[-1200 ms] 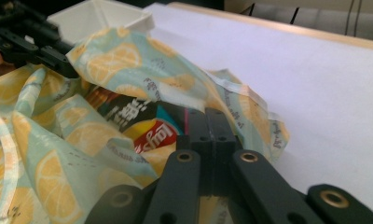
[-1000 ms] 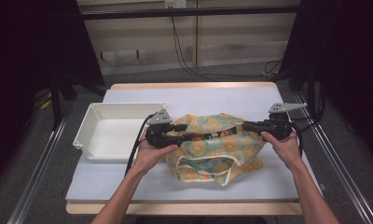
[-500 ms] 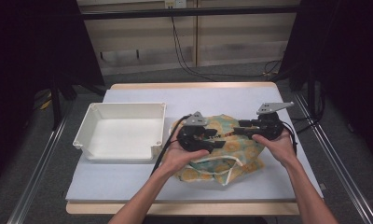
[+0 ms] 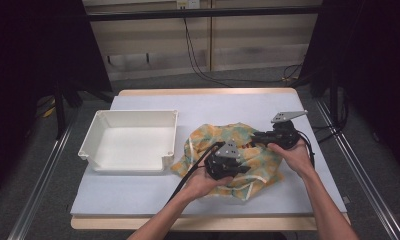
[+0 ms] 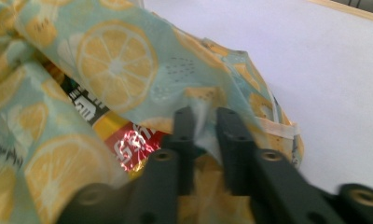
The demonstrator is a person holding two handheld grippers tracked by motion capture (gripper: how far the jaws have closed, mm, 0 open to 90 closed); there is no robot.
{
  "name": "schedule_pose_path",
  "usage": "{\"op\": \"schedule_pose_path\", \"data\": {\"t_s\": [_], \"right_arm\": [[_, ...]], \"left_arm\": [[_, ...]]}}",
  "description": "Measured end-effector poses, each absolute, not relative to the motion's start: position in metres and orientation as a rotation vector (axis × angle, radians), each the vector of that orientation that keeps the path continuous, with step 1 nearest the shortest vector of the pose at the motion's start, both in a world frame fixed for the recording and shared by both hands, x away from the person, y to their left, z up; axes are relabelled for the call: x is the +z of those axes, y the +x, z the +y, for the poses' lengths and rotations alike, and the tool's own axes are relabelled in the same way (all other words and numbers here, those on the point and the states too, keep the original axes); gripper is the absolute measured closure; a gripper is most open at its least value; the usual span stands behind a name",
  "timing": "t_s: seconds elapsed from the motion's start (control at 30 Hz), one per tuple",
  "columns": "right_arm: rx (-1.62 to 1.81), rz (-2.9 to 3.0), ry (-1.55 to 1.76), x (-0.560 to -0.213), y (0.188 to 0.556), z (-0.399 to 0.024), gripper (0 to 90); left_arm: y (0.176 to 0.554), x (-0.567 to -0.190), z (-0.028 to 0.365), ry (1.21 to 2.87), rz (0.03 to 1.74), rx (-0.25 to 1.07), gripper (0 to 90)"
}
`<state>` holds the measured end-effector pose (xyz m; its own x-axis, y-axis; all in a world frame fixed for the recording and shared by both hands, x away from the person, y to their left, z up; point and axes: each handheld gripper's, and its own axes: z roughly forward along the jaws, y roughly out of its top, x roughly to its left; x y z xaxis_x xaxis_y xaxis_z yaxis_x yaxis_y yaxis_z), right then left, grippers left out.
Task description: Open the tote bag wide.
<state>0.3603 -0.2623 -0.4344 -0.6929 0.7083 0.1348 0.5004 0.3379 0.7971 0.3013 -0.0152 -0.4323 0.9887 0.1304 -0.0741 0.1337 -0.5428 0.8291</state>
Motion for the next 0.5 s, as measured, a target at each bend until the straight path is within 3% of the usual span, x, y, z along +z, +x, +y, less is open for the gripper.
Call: {"op": "schedule_pose_path", "data": {"t_s": [0.1, 0.5], "right_arm": [[1.309, 2.372, 1.096, -0.433, 0.364, -0.263, 90.0], [1.438, 2.197, 1.230, -0.428, 0.392, -0.277, 90.0]], "left_arm": [[0.293, -0.436, -0.014, 2.150, 0.158, -0.031, 90.0], [0.255, -0.460, -0.013, 2.193, 0.036, -0.106, 90.0]]}}
